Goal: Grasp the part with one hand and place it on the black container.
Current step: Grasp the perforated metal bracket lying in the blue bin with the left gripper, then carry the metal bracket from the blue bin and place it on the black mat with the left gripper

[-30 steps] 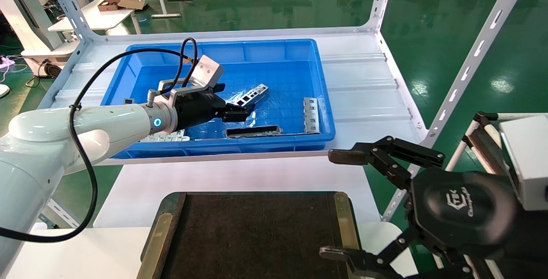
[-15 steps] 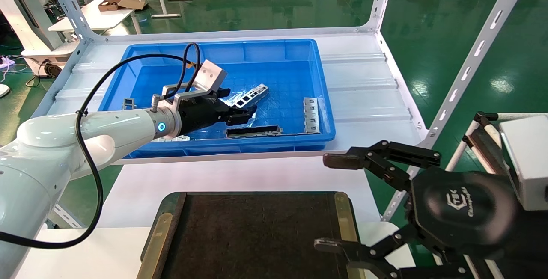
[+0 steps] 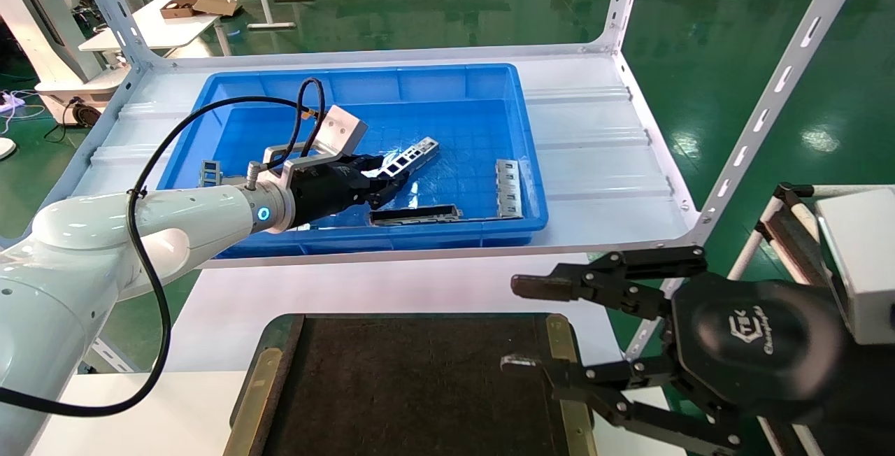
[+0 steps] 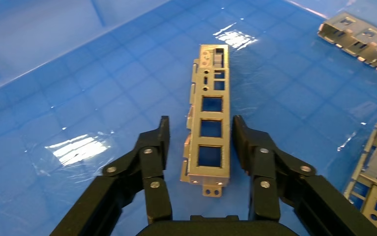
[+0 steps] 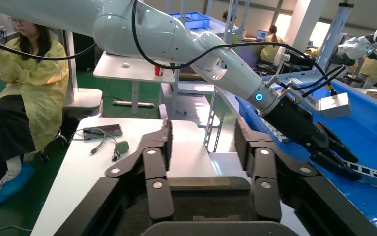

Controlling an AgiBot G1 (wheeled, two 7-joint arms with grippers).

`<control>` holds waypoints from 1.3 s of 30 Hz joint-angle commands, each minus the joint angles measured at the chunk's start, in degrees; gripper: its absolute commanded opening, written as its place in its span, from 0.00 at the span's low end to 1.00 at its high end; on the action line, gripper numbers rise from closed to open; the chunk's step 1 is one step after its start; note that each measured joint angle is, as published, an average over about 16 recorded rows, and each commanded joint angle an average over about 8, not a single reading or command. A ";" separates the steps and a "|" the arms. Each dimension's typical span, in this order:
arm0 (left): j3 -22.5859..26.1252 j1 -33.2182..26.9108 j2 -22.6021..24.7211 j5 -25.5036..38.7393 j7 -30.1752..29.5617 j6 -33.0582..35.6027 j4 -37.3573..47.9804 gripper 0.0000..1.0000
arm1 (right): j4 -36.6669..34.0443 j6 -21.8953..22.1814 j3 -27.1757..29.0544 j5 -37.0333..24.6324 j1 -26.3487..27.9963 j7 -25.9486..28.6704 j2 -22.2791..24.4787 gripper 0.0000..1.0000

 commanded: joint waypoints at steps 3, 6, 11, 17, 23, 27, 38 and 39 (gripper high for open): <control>0.20 0.10 0.02 -0.25 -0.26 -0.71 -0.13 0.00 | 0.00 0.01 -0.02 0.01 0.00 -0.01 0.01 0.00; 0.13 0.15 0.06 -0.81 -0.50 -1.40 -0.46 0.00 | 0.00 0.01 -0.03 0.02 0.01 -0.01 0.01 0.00; -0.29 0.01 0.05 -2.29 -0.83 -2.33 -1.53 0.00 | 0.00 0.02 -0.05 0.03 0.01 -0.02 0.02 0.00; -1.21 -0.52 -0.49 -4.78 -0.95 0.02 -2.85 0.00 | 0.00 0.03 -0.07 0.05 0.01 -0.03 0.03 0.00; -2.58 -1.10 -2.49 -7.66 0.45 8.97 -4.09 0.00 | 0.00 0.04 -0.09 0.06 0.02 -0.05 0.04 0.00; -3.85 -0.89 -4.93 -10.03 2.15 18.00 -4.87 0.00 | 0.00 0.05 -0.11 0.07 0.02 -0.05 0.04 0.00; -5.24 2.98 -10.77 -13.44 2.86 36.73 -6.82 0.00 | 0.00 0.06 -0.15 0.10 0.03 -0.07 0.06 0.00; -5.34 3.68 -11.29 -13.75 2.63 38.05 -7.37 0.00 | 0.00 0.07 -0.15 0.10 0.03 -0.08 0.06 0.00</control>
